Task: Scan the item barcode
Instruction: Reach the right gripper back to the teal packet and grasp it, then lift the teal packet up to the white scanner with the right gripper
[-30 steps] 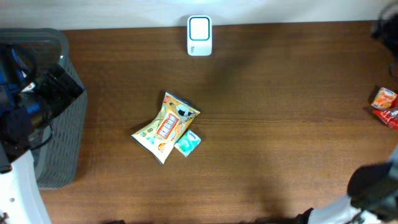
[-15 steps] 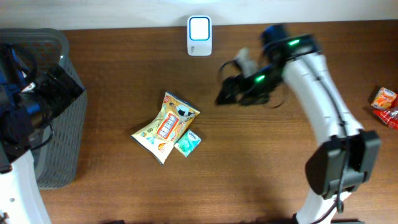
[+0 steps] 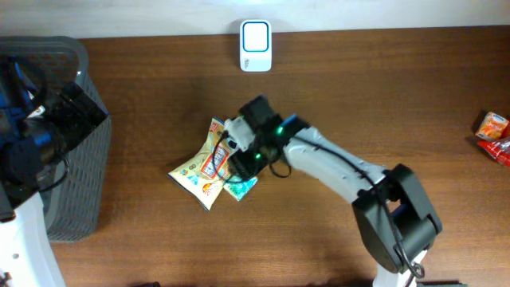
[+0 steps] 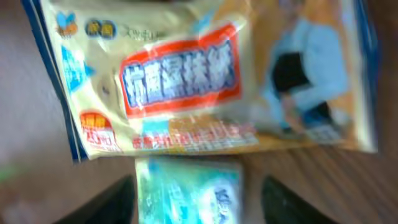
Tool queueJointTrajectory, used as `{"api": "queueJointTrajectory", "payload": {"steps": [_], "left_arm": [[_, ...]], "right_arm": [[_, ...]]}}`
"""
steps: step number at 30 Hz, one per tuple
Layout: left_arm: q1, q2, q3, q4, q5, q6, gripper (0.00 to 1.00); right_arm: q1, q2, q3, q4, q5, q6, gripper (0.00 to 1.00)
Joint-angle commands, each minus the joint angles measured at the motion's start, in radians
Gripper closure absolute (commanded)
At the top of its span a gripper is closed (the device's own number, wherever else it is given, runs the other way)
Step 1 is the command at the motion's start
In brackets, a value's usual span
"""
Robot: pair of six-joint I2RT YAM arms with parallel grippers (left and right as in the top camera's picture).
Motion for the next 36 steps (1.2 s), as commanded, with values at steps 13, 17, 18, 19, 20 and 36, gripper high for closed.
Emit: {"api": "queueJointTrajectory", "payload": {"steps": [13,17,18,19,20,36], "left_arm": [[0.003,-0.002,0.000,0.001,0.004,-0.009,0.01],[0.003,-0.002,0.000,0.001,0.004,-0.009,0.01],[0.003,-0.002,0.000,0.001,0.004,-0.009,0.01],[0.003,-0.002,0.000,0.001,0.004,-0.009,0.01],[0.003,-0.002,0.000,0.001,0.004,-0.009,0.01],[0.003,-0.002,0.000,0.001,0.004,-0.009,0.01]], "right_arm": [[0.005,-0.036,-0.091,-0.132,0.019,0.253,0.61],[0.005,-0.103,0.022,-0.327,0.045,0.238,0.59],[0.005,-0.114,0.056,-0.360,0.049,0.214,0.57],[0.005,-0.122,0.086,-0.373,0.049,0.185,0.55],[0.005,-0.125,0.115,-0.367,0.050,0.137,0.54],[0.007,0.154,0.128,-0.159,-0.090,0.098,0.96]]}}
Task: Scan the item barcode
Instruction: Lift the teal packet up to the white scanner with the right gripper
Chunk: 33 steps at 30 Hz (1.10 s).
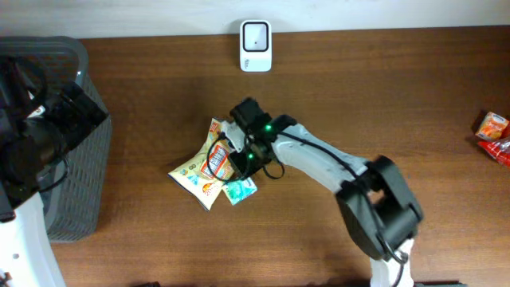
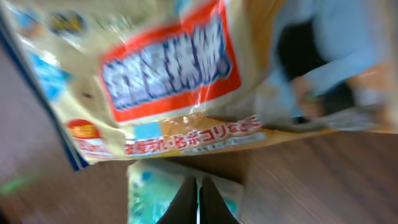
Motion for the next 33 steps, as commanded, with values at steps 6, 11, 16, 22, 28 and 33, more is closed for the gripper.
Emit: {"api": "queueJointTrajectory", "payload": {"steps": [6,11,16,22,28,33], "left_arm": [[0.003,-0.002,0.000,0.001,0.004,-0.009,0.01],[0.003,-0.002,0.000,0.001,0.004,-0.010,0.01],[0.003,-0.002,0.000,0.001,0.004,-0.009,0.01],[0.003,-0.002,0.000,0.001,0.004,-0.009,0.01],[0.003,-0.002,0.000,0.001,0.004,-0.009,0.01],[0.003,-0.002,0.000,0.001,0.004,-0.009,0.01]], "right_arm": [[-0.004,0.039,0.010,-0.107,0.035,0.073,0.96],[-0.003,-0.020,0.098,-0.344,0.172,0.091,0.96],[-0.004,-0.032,0.219,-0.529,0.168,0.055,0.76],[-0.002,-0.006,0.209,-0.525,0.001,-0.339,0.47],[-0.002,0.011,0.121,-0.451,-0.061,-0.523,0.42],[-0.001,0.011,0.033,-0.350,-0.137,-0.602,0.41]]}}
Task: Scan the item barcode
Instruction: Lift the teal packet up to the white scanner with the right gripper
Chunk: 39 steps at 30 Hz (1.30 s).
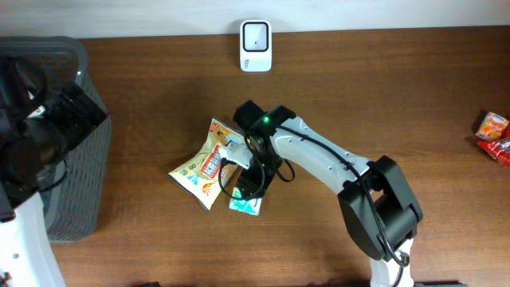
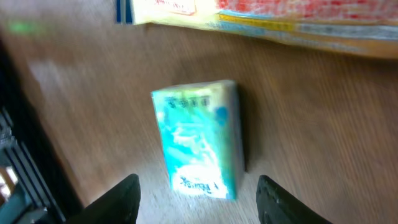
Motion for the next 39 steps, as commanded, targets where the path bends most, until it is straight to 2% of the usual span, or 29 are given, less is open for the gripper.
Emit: {"api": "queueJointTrajectory", "payload": {"steps": [1,5,8,13,15,18,22,24,25,28,33,39], "left_arm": [[0.003,-0.002,0.000,0.001,0.004,-0.009,0.01],[0.003,-0.002,0.000,0.001,0.004,-0.009,0.01],[0.003,-0.002,0.000,0.001,0.004,-0.009,0.01],[0.003,-0.002,0.000,0.001,0.004,-0.009,0.01],[0.003,-0.002,0.000,0.001,0.004,-0.009,0.01],[0.003,-0.002,0.000,0.001,0.004,-0.009,0.01],[0.003,-0.002,0.000,0.001,0.004,-0.009,0.01],[0.003,-0.002,0.000,0.002,0.004,-0.009,0.01],[0.003,-0.002,0.000,0.001,0.004,-0.009,0.01],[0.003,-0.002,0.000,0.001,0.004,-0.009,0.01],[0.003,-0.002,0.000,0.001,0.004,-0.009,0.01],[0.003,-0.002,0.000,0.001,0.004,-0.009,0.01]], "right_arm": [[-0.001,0.016,-0.064,0.054,-0.071,-0.093,0.42],[-0.001,0.016,-0.111,0.110,-0.095,-0.067,0.53],[-0.001,0.016,-0.111,0.136,-0.096,0.015,0.62],[0.000,0.025,-0.151,0.225,-0.091,0.122,0.62],[0.000,0.040,-0.152,0.234,-0.092,0.181,0.67],[0.000,0.051,-0.152,0.233,-0.092,0.227,0.68],[0.000,0.051,-0.151,0.228,-0.093,0.268,0.81],[-0.003,0.051,-0.137,0.224,-0.093,0.291,0.94],[-0.005,0.051,-0.127,0.223,-0.092,0.317,0.96],[-0.031,0.050,-0.049,0.202,-0.093,0.408,0.96],[-0.106,0.028,0.122,0.121,-0.083,0.440,0.96],[-0.190,0.018,0.419,-0.004,0.188,0.442,0.96]]}}
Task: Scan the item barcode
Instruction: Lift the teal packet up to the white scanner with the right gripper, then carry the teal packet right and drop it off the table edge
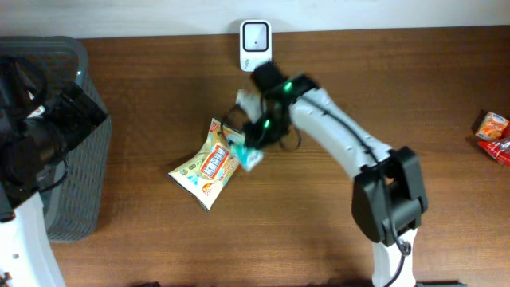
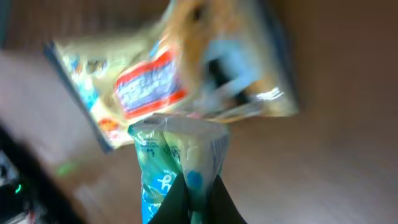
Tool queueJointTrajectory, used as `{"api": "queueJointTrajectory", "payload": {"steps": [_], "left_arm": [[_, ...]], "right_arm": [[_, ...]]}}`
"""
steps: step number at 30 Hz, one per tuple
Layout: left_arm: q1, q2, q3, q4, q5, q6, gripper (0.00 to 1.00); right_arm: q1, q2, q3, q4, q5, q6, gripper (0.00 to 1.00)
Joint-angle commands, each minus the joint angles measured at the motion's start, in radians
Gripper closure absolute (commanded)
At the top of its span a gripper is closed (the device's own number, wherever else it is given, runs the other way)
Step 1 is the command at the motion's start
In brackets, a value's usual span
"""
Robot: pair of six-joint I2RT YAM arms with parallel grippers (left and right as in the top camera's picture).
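Observation:
My right gripper (image 1: 253, 148) (image 2: 194, 190) is shut on a small teal tissue pack (image 1: 250, 156) (image 2: 177, 162), held above the table near the middle. The pack is pinched at one edge between the dark fingers (image 2: 174, 199). The white barcode scanner (image 1: 256, 36) stands at the table's far edge, a short way beyond the gripper. A yellow wet-wipes pouch with a red label (image 1: 205, 166) (image 2: 174, 81) lies on the table just left of the held pack. The left arm (image 1: 36, 135) is at the far left; its gripper does not show.
A grey basket (image 1: 80, 151) stands at the left edge under the left arm. Red and orange snack packs (image 1: 494, 135) lie at the far right edge. Brown tabletop (image 1: 382, 96) stretches between the right arm and those packs.
The right gripper was open above the teal pack lying on the table. Now it is shut on the pack, which is off the table and nearer the scanner.
The right gripper stood open over the teal pack tucked by the yellow pouch. Then its jaws were together at the pack's edge. Then the pack lay apart from the pouch with the gripper open above it. Now the gripper holds it aloft toward the scanner.

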Motion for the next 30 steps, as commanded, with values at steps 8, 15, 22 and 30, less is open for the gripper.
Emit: {"api": "queueJointTrajectory", "payload": {"steps": [8,15,22,30], "left_arm": [[0.003,-0.002,0.000,0.001,0.004,-0.009,0.01],[0.003,-0.002,0.000,0.001,0.004,-0.009,0.01],[0.003,-0.002,0.000,0.001,0.004,-0.009,0.01],[0.003,-0.002,0.000,0.001,0.004,-0.009,0.01]], "right_arm": [[-0.047,-0.015,0.247,0.394,0.525,-0.219,0.96],[-0.053,0.117,0.247,0.759,0.697,-0.367,0.96],[-0.061,0.335,0.247,1.150,0.723,-0.643,0.96],[-0.068,0.408,0.247,1.233,0.727,-0.739,0.96]]}}
